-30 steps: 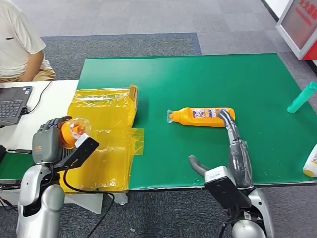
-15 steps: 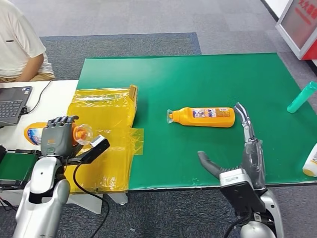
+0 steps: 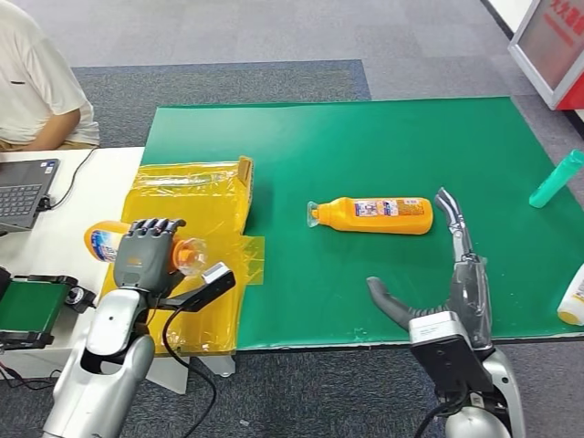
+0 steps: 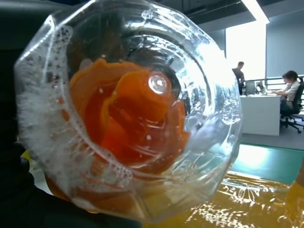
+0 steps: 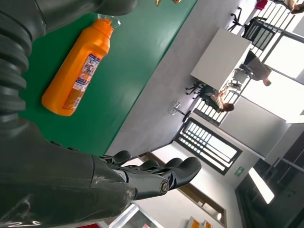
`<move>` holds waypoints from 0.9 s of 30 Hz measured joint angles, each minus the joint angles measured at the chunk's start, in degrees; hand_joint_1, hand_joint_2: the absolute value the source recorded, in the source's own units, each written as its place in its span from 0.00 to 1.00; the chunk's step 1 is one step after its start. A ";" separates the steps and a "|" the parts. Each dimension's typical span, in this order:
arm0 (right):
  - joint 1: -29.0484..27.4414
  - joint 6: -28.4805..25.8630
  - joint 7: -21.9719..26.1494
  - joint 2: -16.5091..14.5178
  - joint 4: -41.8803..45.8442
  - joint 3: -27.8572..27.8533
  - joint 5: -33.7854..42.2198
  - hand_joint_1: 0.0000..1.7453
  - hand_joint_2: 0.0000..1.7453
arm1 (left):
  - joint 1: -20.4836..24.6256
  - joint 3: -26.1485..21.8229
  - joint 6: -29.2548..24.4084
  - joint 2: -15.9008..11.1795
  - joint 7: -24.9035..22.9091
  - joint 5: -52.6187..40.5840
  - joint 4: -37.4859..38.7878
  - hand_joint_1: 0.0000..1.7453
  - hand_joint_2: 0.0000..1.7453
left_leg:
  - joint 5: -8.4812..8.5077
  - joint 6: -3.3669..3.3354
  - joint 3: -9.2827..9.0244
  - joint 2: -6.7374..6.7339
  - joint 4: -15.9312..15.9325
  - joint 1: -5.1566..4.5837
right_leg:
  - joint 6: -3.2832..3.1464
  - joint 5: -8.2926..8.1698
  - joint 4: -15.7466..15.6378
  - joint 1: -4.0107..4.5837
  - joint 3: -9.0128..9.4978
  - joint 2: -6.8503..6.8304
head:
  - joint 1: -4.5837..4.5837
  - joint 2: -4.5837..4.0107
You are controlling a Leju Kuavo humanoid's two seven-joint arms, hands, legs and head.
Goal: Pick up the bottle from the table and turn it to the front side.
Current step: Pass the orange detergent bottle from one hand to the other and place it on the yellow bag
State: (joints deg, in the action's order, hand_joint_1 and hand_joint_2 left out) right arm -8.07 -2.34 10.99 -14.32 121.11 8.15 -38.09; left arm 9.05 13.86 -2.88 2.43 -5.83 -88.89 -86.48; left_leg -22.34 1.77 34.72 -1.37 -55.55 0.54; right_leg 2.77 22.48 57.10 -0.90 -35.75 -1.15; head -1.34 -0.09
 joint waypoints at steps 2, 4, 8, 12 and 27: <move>0.01 -0.08 0.13 0.00 0.00 -0.06 0.22 0.00 1.00 | 0.11 0.82 0.01 0.02 0.23 -0.01 0.38 1.00 1.00 | 0.00 0.00 0.00 0.00 0.00 0.00 | 0.00 0.00 0.00 0.00 0.01 0.00 | -0.01 0.00; 0.02 -0.19 0.37 0.00 0.00 -0.08 0.48 0.00 1.00 | 0.25 1.63 -0.03 0.35 0.65 -0.01 1.14 1.00 1.00 | 0.00 -0.01 0.00 0.00 0.00 -0.01 | 0.01 0.00 0.00 -0.01 0.02 0.00 | -0.01 0.00; 0.02 -0.56 0.93 0.00 0.01 -0.08 0.83 0.00 1.00 | 0.34 1.83 -0.24 2.31 3.38 0.00 3.97 1.00 1.00 | -0.01 -0.02 0.00 0.00 0.00 -0.02 | 0.02 -0.01 0.00 -0.03 0.04 0.00 | -0.02 0.00; 0.00 -0.57 1.05 0.00 0.18 -0.08 1.14 0.00 1.00 | 0.42 1.40 -0.46 3.92 4.56 0.00 7.19 1.00 1.00 | -0.01 -0.01 0.00 0.00 0.00 -0.02 | 0.02 -0.01 0.00 -0.03 0.02 0.00 | -0.01 -0.01; -0.17 -0.45 1.10 0.01 1.77 -0.11 1.62 0.00 1.00 | 0.99 0.16 -0.46 6.03 4.81 0.02 11.86 0.00 1.00 | 0.00 -0.01 0.00 0.00 0.00 -0.01 | 0.02 -0.01 0.00 -0.02 0.03 0.00 | -0.01 0.00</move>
State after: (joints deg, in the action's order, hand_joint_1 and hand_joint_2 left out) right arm -8.24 -2.79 12.09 -14.31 122.88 8.03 -36.47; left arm 10.04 14.02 -3.34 8.46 -1.02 -88.88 -74.62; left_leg -22.34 1.76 34.72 -1.37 -55.55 0.53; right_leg 2.79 22.46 57.10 -0.92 -35.72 -1.15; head -1.34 -0.09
